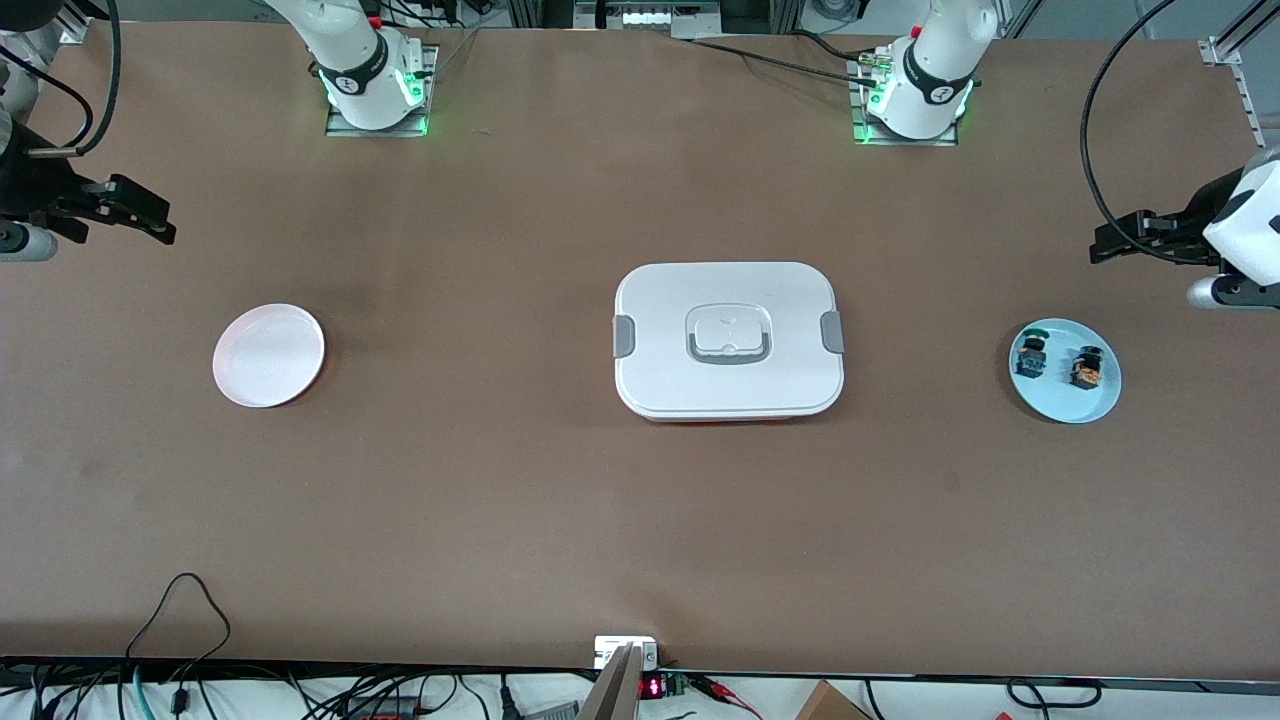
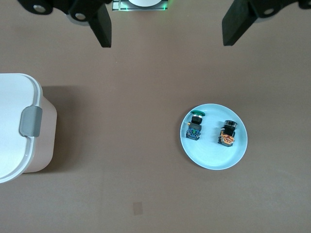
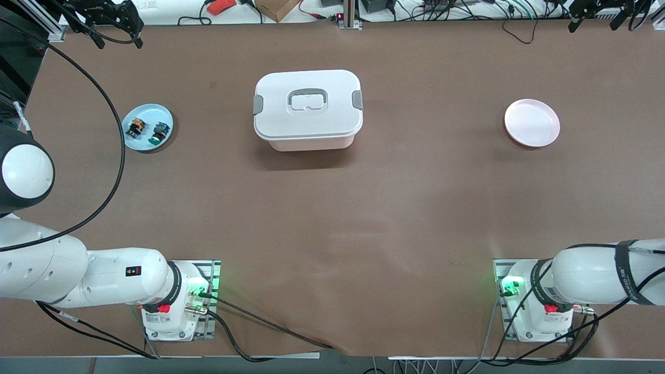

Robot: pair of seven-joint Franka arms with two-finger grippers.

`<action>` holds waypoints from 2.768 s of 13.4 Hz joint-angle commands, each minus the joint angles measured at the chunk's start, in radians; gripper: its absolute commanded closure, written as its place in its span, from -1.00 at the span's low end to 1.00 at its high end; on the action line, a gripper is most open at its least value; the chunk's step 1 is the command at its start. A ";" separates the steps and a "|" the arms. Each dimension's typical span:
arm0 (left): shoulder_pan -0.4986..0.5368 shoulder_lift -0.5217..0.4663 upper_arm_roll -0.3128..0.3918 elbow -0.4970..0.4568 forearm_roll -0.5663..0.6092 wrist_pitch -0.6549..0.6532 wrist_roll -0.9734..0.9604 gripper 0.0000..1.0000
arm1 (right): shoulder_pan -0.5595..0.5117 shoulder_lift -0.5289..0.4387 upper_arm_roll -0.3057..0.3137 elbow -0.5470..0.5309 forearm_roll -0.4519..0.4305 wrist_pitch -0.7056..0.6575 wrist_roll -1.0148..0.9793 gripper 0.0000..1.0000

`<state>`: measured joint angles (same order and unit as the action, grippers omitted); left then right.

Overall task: Transfer orange switch to right arm and place
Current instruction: 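Move the left gripper above the light-blue dish of switches, then lower the left gripper and grasp the orange switch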

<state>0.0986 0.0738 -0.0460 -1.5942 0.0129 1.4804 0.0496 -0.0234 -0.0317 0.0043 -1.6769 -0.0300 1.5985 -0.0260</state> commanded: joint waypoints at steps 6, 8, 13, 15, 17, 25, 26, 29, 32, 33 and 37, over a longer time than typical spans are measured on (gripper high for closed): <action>0.003 0.032 -0.003 0.068 -0.007 -0.026 0.003 -1.00 | -0.003 0.021 0.002 0.023 0.015 -0.008 -0.003 -1.00; 0.006 0.040 -0.003 0.065 -0.005 -0.028 0.007 -1.00 | -0.003 0.021 0.002 0.023 0.016 -0.008 -0.003 -1.00; 0.007 0.041 -0.002 0.008 0.057 -0.103 0.096 -1.00 | -0.003 0.021 0.002 0.025 0.016 -0.008 -0.002 -1.00; 0.050 0.046 -0.003 -0.041 0.101 -0.051 0.278 -0.99 | -0.001 0.019 0.002 0.025 0.016 -0.008 -0.002 -1.00; 0.105 0.069 -0.002 -0.099 0.114 0.065 0.532 -0.99 | -0.001 0.018 0.002 0.026 0.016 -0.009 -0.002 -1.00; 0.295 0.290 -0.005 -0.211 0.194 0.455 1.480 -1.00 | 0.000 0.021 0.003 0.037 0.016 -0.017 -0.005 -1.00; 0.318 0.311 -0.008 -0.236 0.191 0.521 1.563 -1.00 | 0.000 0.021 0.003 0.037 0.016 -0.017 -0.005 -1.00; 0.372 0.369 -0.021 -0.279 0.177 0.665 1.775 -1.00 | 0.000 0.021 0.002 0.037 0.016 -0.017 -0.003 -1.00; 0.406 0.423 -0.070 -0.280 0.127 0.722 1.964 -1.00 | 0.000 0.023 0.003 0.037 0.016 -0.014 -0.003 -1.00; 0.414 0.432 -0.074 -0.285 0.119 0.739 1.987 -1.00 | 0.000 0.026 0.003 0.036 0.016 -0.014 -0.003 -1.00; 0.427 0.458 -0.090 -0.293 0.114 0.764 2.109 -1.00 | -0.001 0.030 0.002 0.037 0.016 -0.009 -0.002 -1.00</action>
<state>0.4962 0.5235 -0.1132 -1.8811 0.1502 2.2293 2.0712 -0.0230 -0.0107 0.0077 -1.6611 -0.0298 1.5977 -0.0260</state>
